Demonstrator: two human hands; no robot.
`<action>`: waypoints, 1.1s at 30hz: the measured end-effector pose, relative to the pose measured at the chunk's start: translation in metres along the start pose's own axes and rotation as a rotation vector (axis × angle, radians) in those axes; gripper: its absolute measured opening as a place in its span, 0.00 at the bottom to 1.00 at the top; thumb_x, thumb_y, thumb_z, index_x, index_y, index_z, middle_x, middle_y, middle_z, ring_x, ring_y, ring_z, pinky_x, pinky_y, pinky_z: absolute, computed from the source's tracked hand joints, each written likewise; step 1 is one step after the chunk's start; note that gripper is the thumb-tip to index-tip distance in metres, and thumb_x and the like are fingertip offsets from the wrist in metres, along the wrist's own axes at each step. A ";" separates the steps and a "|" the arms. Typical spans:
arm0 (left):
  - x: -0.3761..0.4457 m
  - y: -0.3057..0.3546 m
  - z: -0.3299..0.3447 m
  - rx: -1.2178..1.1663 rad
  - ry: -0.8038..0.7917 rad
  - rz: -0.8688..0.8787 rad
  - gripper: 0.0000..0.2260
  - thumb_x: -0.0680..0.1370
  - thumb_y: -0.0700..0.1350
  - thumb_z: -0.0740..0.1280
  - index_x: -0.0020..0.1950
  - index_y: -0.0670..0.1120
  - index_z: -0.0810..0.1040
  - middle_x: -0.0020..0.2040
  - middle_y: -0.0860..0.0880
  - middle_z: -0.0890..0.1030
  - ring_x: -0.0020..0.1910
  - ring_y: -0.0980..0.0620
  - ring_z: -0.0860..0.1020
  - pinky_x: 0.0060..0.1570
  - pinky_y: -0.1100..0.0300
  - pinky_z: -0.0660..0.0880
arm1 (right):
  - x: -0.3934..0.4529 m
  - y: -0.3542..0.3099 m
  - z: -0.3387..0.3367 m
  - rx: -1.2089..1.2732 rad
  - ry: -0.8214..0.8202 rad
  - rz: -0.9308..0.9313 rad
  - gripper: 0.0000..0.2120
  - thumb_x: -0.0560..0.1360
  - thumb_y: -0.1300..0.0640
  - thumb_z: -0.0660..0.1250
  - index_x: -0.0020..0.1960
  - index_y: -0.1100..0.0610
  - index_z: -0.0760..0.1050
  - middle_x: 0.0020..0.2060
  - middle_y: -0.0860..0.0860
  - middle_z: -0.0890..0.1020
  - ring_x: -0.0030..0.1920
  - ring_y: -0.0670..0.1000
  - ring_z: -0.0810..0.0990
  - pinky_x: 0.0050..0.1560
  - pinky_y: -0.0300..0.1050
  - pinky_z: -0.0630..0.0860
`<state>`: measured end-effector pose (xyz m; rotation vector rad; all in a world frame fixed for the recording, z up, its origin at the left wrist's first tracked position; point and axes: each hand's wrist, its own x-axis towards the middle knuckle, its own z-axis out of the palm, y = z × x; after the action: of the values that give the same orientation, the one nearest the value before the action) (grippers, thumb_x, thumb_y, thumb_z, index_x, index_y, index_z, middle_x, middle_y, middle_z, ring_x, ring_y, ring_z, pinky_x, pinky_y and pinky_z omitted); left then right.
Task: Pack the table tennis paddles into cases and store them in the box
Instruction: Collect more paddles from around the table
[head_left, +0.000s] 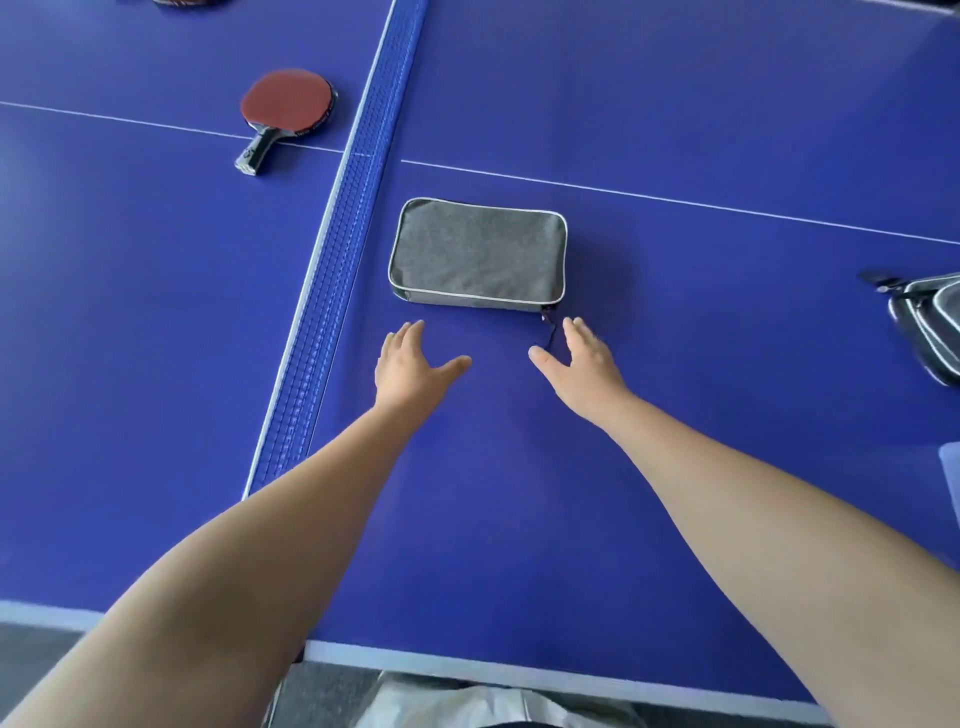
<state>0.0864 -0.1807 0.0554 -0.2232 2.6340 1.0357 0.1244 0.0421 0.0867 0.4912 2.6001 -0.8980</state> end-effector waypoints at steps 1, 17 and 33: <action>-0.020 -0.005 0.006 0.014 -0.013 -0.003 0.39 0.74 0.61 0.70 0.79 0.46 0.60 0.79 0.48 0.60 0.79 0.49 0.53 0.76 0.50 0.55 | -0.016 0.009 0.005 -0.043 -0.020 0.012 0.38 0.78 0.34 0.56 0.80 0.53 0.50 0.80 0.48 0.50 0.79 0.52 0.48 0.74 0.55 0.54; -0.376 -0.111 0.088 0.192 -0.139 0.071 0.29 0.78 0.58 0.65 0.76 0.49 0.65 0.77 0.48 0.64 0.77 0.47 0.59 0.75 0.47 0.56 | -0.315 0.169 0.087 -0.215 -0.166 -0.054 0.34 0.79 0.34 0.53 0.78 0.52 0.57 0.79 0.51 0.55 0.78 0.53 0.52 0.74 0.56 0.57; -0.581 -0.329 0.063 0.248 -0.342 -0.188 0.28 0.79 0.58 0.62 0.76 0.46 0.65 0.75 0.48 0.69 0.75 0.49 0.64 0.75 0.48 0.58 | -0.498 0.169 0.265 -0.530 -0.556 -0.222 0.34 0.81 0.38 0.53 0.79 0.58 0.56 0.78 0.52 0.58 0.78 0.53 0.53 0.76 0.51 0.52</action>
<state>0.7305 -0.3572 -0.0046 -0.2117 2.3480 0.6164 0.6896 -0.1055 0.0148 -0.1757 2.2526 -0.3026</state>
